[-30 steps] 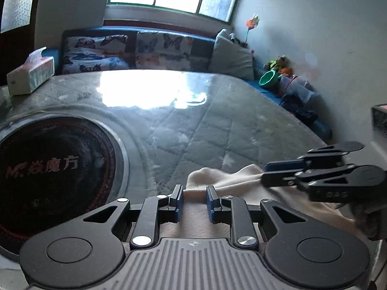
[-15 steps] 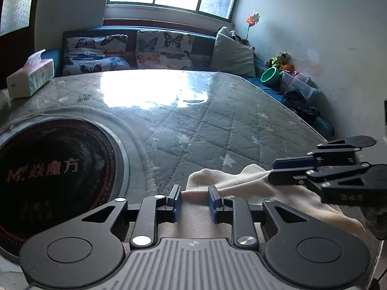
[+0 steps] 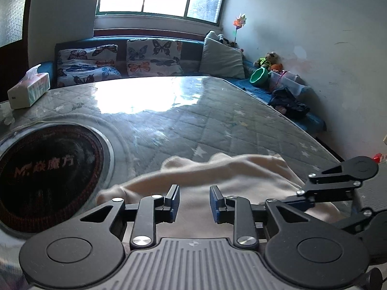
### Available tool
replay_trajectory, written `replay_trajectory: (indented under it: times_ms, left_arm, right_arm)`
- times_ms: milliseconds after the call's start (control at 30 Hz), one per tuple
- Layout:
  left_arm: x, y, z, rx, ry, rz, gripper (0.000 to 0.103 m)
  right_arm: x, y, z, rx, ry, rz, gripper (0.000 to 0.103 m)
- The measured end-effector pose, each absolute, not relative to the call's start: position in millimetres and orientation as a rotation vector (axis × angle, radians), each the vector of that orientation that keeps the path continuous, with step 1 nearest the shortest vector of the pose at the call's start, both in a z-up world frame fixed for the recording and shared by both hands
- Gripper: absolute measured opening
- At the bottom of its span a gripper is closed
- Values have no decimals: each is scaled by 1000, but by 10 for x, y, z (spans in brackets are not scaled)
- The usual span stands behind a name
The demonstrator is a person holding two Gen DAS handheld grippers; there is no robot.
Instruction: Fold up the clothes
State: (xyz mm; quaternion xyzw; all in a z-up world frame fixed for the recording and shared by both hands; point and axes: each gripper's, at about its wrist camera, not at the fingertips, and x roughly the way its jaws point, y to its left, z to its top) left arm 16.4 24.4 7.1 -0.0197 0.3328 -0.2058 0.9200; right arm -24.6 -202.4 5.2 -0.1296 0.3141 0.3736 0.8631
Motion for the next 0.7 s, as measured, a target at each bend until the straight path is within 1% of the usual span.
replay_trajectory:
  times_ms: [333,467,700]
  left_arm:
    - [-424,305,-13,-32,672,-414,30]
    - [-530,389,-19,-59,667,-396,30]
    - [-590,500,-96,-89,684,-375,30]
  right_arm:
    - [-485,-2008,15,-276,638,769,23]
    - [-586,-2040,76,-267,616,772,23]
    - [-655,-2085,34,-256,635,751,23]
